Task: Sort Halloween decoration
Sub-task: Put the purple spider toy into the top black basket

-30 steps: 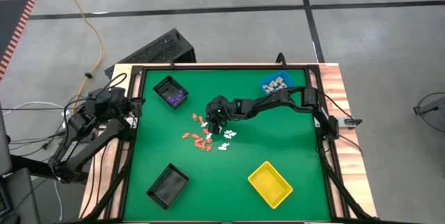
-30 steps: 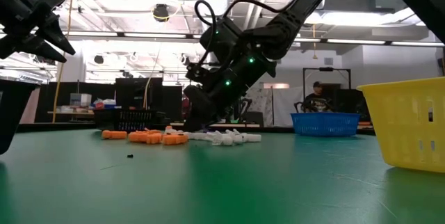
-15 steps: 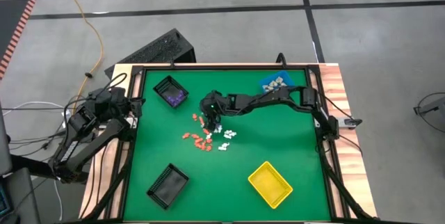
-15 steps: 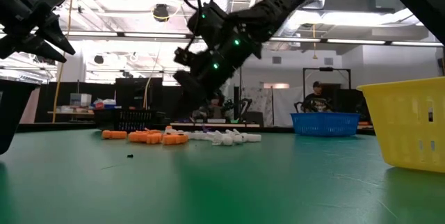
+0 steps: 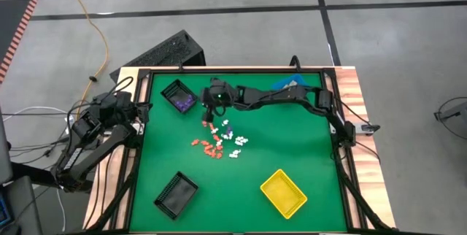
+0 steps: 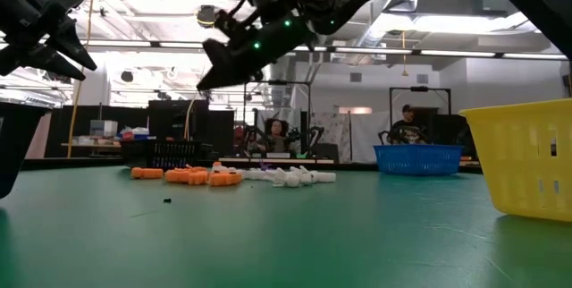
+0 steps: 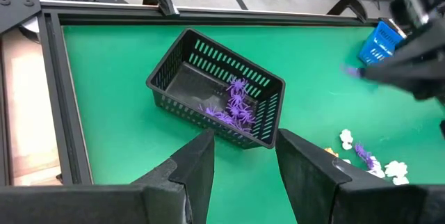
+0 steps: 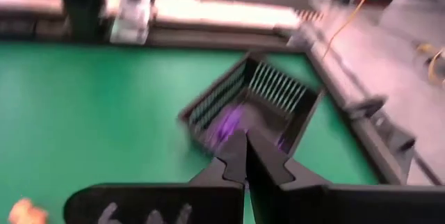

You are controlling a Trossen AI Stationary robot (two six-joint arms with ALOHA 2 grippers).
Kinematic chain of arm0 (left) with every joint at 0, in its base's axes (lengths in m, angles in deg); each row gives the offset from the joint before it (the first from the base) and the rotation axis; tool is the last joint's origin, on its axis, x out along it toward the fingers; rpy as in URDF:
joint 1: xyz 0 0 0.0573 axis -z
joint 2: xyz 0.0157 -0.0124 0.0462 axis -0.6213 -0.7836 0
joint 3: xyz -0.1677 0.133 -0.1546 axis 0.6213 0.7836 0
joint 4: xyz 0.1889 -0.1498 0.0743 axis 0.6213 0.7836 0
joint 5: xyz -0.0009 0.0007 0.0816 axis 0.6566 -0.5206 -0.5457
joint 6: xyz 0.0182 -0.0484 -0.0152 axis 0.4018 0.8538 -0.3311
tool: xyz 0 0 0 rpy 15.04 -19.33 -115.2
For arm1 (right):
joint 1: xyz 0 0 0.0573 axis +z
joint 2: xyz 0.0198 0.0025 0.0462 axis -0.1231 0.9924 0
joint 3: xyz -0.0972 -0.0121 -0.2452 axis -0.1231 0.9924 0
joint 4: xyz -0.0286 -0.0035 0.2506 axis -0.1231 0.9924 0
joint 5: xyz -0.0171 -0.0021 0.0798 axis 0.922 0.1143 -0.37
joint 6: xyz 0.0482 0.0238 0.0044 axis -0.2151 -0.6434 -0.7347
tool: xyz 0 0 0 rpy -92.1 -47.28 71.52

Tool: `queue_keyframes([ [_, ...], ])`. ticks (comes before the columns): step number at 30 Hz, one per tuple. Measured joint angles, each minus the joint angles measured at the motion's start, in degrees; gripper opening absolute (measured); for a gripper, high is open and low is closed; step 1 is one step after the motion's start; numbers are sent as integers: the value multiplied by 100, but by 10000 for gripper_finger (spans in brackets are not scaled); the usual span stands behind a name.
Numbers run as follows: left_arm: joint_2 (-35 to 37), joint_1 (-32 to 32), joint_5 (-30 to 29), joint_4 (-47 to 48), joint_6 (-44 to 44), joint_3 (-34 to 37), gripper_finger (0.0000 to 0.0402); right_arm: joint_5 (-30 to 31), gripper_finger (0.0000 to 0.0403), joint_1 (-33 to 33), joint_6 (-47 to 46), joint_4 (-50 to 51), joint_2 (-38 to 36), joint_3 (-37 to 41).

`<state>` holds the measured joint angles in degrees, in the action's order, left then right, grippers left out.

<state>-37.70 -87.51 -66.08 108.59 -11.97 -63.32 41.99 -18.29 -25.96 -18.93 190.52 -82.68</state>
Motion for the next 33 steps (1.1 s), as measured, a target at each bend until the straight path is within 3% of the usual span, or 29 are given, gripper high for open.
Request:
queue_keyframes([
  [8,0,-2,1,-2,0,0,143,0,28,-202,-399,-1082,125,-63],
  [16,0,-2,2,-2,0,0,143,-44,28,-231,-666,-1068,955,-1044],
  [24,0,-2,1,-2,-1,0,143,-183,31,-387,-1072,-450,1643,-2068],
  [29,-2,0,4,-2,-2,0,143,-750,64,-443,-1438,-68,1770,-2306],
  [33,-1,-1,4,-2,-14,0,143,-761,104,-466,-1391,128,1771,-2308],
])
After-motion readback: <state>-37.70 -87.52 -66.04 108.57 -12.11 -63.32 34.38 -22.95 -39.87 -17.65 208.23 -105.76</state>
